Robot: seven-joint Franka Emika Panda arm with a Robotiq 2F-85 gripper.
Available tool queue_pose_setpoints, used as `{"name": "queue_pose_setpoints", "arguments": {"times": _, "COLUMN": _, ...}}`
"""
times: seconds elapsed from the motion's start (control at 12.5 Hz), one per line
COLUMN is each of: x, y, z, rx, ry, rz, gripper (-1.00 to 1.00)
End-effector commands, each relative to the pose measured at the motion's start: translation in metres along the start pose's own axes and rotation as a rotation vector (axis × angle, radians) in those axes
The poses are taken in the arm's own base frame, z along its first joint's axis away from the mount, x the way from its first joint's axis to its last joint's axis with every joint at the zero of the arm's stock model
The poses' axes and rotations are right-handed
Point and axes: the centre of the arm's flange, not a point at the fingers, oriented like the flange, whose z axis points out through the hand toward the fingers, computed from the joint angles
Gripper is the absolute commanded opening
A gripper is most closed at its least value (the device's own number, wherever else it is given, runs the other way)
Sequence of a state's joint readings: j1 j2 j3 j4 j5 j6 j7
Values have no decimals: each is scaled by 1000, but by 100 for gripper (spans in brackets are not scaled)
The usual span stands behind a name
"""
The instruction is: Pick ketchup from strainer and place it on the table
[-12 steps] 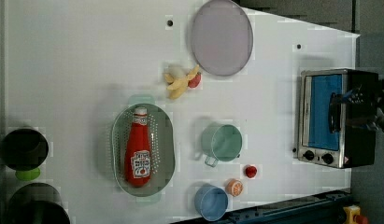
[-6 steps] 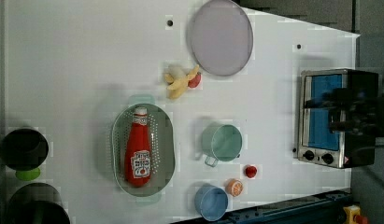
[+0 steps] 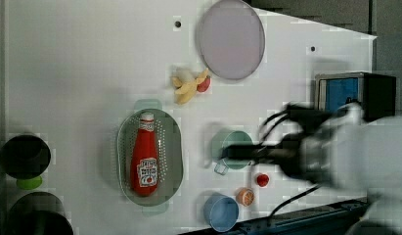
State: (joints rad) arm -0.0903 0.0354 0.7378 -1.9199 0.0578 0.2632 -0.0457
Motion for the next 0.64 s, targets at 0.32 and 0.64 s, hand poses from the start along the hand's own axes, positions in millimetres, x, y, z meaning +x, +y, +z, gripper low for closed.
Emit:
{"name": "queue_pose_setpoints", "arguments": {"times": 0.32, "x": -26, "y": -37, "z": 90, "rx": 87, "ry": 40, "rz": -31, "gripper": 100}}
{"name": "queue_pose_setpoints", "arguments": {"times": 0.64, "x": -26, "y": -30, "z": 164, "rx": 200, "ry": 85, "rz": -27, "gripper": 100}}
